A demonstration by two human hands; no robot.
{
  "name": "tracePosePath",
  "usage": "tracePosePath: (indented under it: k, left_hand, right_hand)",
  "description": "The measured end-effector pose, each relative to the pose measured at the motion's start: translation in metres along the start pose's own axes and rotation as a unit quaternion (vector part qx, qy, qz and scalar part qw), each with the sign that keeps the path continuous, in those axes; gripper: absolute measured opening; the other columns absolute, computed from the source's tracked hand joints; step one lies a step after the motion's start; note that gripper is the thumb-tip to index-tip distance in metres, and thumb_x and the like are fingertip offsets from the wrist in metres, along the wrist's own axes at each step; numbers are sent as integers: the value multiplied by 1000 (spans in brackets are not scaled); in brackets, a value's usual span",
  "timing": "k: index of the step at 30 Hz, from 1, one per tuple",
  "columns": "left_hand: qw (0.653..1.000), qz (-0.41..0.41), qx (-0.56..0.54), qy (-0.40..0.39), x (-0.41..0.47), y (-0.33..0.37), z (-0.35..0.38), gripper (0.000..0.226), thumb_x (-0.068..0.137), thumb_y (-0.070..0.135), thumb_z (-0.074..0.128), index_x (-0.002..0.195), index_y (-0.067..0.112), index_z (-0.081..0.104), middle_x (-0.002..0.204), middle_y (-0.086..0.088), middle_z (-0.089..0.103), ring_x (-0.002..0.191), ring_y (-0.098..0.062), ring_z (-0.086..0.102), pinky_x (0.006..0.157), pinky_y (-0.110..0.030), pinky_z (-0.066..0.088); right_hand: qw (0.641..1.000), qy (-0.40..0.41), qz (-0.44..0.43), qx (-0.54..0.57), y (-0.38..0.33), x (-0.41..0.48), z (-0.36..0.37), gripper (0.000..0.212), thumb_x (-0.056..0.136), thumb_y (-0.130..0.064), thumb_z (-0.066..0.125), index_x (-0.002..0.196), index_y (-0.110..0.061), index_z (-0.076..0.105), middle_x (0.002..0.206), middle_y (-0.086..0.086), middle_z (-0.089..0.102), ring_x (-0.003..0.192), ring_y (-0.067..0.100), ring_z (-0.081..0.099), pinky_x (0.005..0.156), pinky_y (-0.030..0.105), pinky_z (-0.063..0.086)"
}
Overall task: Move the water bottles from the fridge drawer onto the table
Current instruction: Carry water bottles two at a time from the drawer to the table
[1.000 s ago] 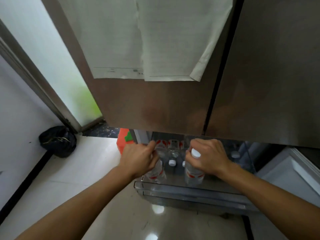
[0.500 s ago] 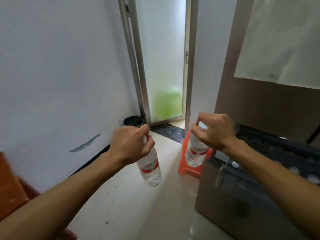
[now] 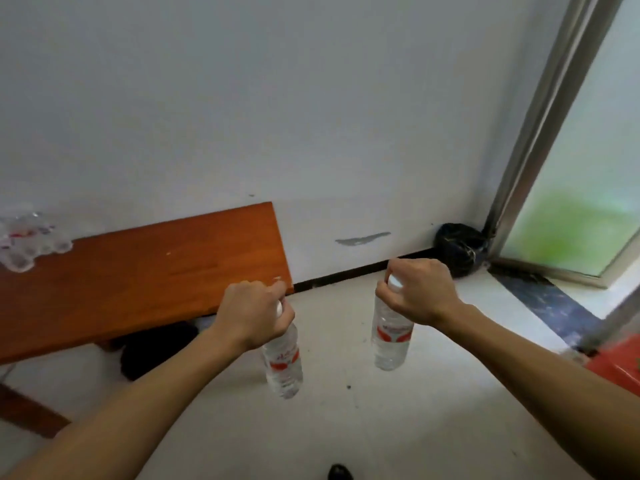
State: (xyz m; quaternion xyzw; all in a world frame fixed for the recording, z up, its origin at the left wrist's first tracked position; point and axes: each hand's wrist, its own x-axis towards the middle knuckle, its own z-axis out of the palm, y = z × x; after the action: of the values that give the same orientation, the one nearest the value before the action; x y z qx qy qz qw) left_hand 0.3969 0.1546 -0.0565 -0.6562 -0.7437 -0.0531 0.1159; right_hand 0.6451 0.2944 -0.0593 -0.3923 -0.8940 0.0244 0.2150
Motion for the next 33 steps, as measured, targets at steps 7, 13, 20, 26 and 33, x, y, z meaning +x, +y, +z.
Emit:
tracePosePath:
  k: [7, 13, 20, 26, 33]
  left_hand:
    - [989, -126, 51, -63, -11, -154, 25, 23, 88, 44, 45, 76, 24, 46, 62, 3, 57, 55, -18, 54, 53, -28, 44]
    - [965, -242, 57, -88, -26, -271, 33, 23, 91, 44, 43, 79, 24, 46, 63, 4, 56, 57, -16, 54, 54, -27, 45]
    - [939, -328, 47, -97, -55, -399, 48, 24, 91, 46, 46, 77, 27, 45, 63, 9, 52, 57, -7, 50, 51, -21, 33]
    - [942, -314, 21, -116, -70, -521, 63, 21, 92, 46, 46, 83, 27, 48, 74, 7, 61, 67, -8, 59, 64, -22, 50]
    - [951, -289, 19, -107, -62, -672, 62, 22, 91, 49, 46, 89, 27, 51, 73, 9, 58, 64, -6, 56, 58, -18, 42]
  right_hand:
    - [991, -56, -121, 33, -117, 143, 113, 36, 86, -54, 46, 71, -22, 52, 61, -8, 57, 52, 11, 55, 53, 24, 47]
    - [971, -105, -199, 78, -225, 238, 187, 30, 86, -46, 54, 67, -26, 43, 57, -11, 46, 47, 5, 42, 45, 19, 34]
    - [953, -144, -257, 67, -342, 314, 255, 29, 90, -48, 51, 73, -25, 47, 59, -10, 46, 50, 5, 42, 47, 18, 35]
    - [961, -140, -236, 44, -438, 368, 319, 30, 89, -52, 48, 74, -26, 49, 61, -10, 49, 50, 6, 43, 49, 22, 44]
    - [973, -137, -182, 48, -536, 425, 357, 26, 92, -52, 49, 83, -27, 49, 68, -12, 51, 55, 2, 49, 46, 14, 34]
